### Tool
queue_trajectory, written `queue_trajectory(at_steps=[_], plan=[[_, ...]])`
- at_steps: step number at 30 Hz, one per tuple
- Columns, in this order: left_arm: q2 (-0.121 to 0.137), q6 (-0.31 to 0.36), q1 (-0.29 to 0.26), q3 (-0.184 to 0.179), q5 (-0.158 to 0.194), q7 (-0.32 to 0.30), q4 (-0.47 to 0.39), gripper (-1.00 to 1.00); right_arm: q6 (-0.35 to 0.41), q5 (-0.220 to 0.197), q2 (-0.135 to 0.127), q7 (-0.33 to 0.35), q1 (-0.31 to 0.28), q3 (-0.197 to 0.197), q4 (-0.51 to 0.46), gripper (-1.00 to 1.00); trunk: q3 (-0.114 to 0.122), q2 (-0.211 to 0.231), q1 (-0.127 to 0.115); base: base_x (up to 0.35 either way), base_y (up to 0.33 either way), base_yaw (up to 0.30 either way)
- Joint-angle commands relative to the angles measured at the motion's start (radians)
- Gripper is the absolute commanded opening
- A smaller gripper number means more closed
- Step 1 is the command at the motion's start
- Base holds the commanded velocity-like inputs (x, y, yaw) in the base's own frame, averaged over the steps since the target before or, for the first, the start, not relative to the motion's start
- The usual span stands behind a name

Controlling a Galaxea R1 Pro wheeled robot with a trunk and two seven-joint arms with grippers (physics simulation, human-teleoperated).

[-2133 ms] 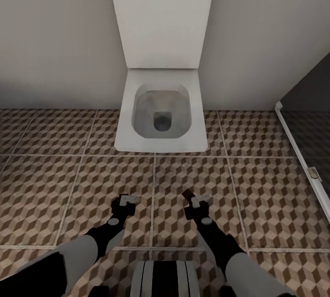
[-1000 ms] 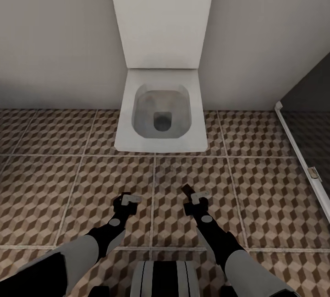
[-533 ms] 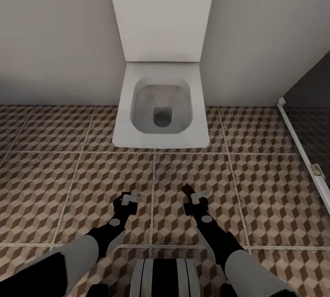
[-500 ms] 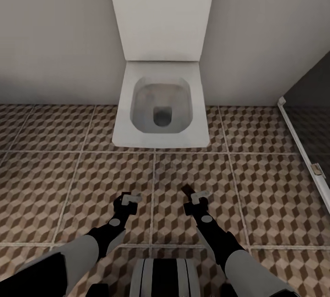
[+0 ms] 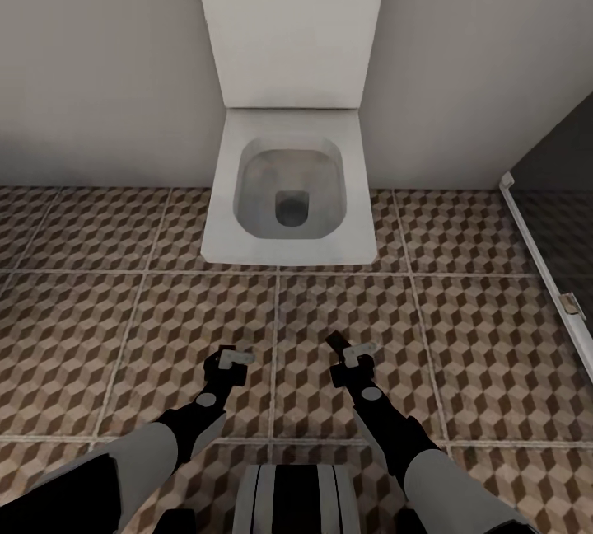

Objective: Take the four mousetraps from the cabinet in the bathroom and place them on the bathroom floor. Make sure all four end up on the same floor surface, and ensure that at least two of them are either under or directly next to the same bathroom sink.

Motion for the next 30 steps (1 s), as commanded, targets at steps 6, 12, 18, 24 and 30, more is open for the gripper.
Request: queue_trajectory(at_steps=[6,12,18,24,30], plan=[[-0.001,-0.001,0.0,-0.009,0.0,0.009,-0.002,-1.0,0.0,0.002,0.0,-0.003,0.0,0.004,0.0,-1.0,0.0,0.0,0.0,0.0,0.0,0.0],[-0.008,0.0,0.0,-0.008,-0.001,0.011,-0.002,-1.0,0.0,0.002,0.0,-0.003,0.0,0.004,0.001,-1.0,0.0,0.0,0.0,0.0,0.0,0.0],[-0.026,0.003,0.0,-0.008,-0.001,0.013,-0.002,-1.0,0.001,0.002,0.001,-0.003,0.0,0.004,0.002,-1.0,0.0,0.0,0.0,0.0,0.0,0.0],[-0.03,0.002,0.0,-0.008,-0.001,0.014,-0.002,-1.0,0.01,0.001,0.001,-0.003,0.0,0.003,0.001,-1.0,0.0,0.0,0.0,0.0,0.0,0.0],[-0.03,0.003,0.0,-0.009,-0.001,0.014,-0.002,-1.0,0.026,0.001,0.003,-0.003,0.0,0.003,0.001,-1.0,0.0,0.0,0.0,0.018,0.0,0.0]])
